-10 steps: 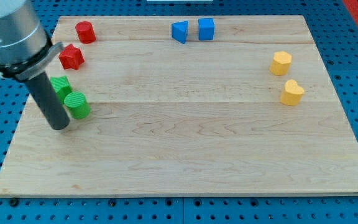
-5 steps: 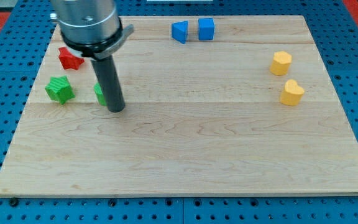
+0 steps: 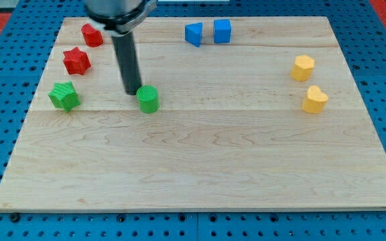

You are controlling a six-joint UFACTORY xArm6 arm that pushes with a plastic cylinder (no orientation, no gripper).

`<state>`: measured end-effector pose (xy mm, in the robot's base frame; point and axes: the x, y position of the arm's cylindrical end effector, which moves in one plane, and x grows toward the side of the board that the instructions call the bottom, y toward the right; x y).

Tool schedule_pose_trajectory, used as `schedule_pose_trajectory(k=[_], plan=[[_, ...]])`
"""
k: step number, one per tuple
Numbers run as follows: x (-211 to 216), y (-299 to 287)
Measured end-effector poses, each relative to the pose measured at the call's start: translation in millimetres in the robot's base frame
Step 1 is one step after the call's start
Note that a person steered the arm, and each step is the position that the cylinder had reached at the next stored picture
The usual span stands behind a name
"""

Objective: Drag the green circle into the blue triangle

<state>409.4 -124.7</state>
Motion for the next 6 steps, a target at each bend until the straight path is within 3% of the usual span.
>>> schedule_pose_trajectory(k=[1, 2, 3, 4, 5, 6], plan=[[52.1, 0.1], [53.7, 26.4], [-33.4, 34.0], [-62.4, 64.8], [-2.2, 60.4], [-46.6, 33.1]])
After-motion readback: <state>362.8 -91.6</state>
